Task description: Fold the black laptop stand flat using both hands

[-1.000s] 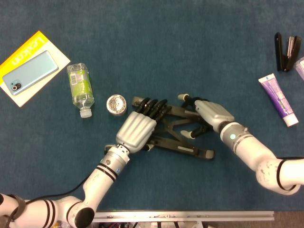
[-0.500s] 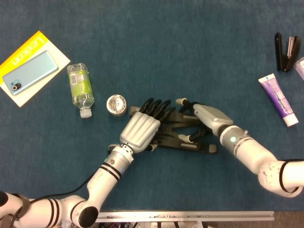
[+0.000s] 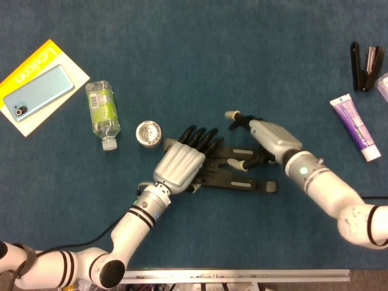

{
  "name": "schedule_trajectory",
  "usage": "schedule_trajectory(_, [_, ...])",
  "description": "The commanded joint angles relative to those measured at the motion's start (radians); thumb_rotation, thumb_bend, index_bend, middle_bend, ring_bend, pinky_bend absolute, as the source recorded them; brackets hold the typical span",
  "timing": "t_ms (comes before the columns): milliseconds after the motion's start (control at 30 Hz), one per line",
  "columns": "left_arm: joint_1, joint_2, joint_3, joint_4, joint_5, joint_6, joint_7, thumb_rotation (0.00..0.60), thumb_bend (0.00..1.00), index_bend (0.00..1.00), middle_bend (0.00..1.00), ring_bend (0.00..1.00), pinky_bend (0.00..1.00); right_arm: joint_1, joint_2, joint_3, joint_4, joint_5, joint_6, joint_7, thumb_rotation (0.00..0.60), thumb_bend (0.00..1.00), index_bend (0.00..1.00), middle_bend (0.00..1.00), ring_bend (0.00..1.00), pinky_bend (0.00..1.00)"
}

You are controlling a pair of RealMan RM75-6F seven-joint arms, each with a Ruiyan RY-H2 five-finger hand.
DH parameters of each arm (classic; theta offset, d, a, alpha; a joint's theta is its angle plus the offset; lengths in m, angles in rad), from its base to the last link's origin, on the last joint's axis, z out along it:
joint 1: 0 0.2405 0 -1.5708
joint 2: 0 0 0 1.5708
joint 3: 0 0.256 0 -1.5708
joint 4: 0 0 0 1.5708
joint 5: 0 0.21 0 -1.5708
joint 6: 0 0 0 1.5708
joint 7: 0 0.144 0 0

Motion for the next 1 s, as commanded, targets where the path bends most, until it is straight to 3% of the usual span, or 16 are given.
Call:
schedule_trajectory(33, [-0.009,0.016,-0.003,-0.032,-0.038,-0.002,0.051,0.6,0.32,0.0,0.0,0.0,0.0,-0.013,0.031,0.018,-0.02,-0.02,0.002,0.022,0.49,0.24,0.0,0.2,0.0,0.03])
schedule_trajectory(467, [-0.061,0.068,-0.004,-0.091,-0.116,-0.007,0.199,0.6,0.32,0.0,0.0,0.0,0.0,-0.069,0.141,0.03,-0.071,-0.112,-0.025,0.099,0.479,0.24,0.0,0.2,0.0,0.03])
schedule_trajectory(1000, [-0.158,0.188,0.01,-0.26,-0.323,0.056,0.497,0.6,0.31,0.0,0.0,0.0,0.0,-0.113,0.206,0.035,-0.079,-0.197,-0.074,0.181,0.48,0.24,0.0,0.2,0.0,0.03])
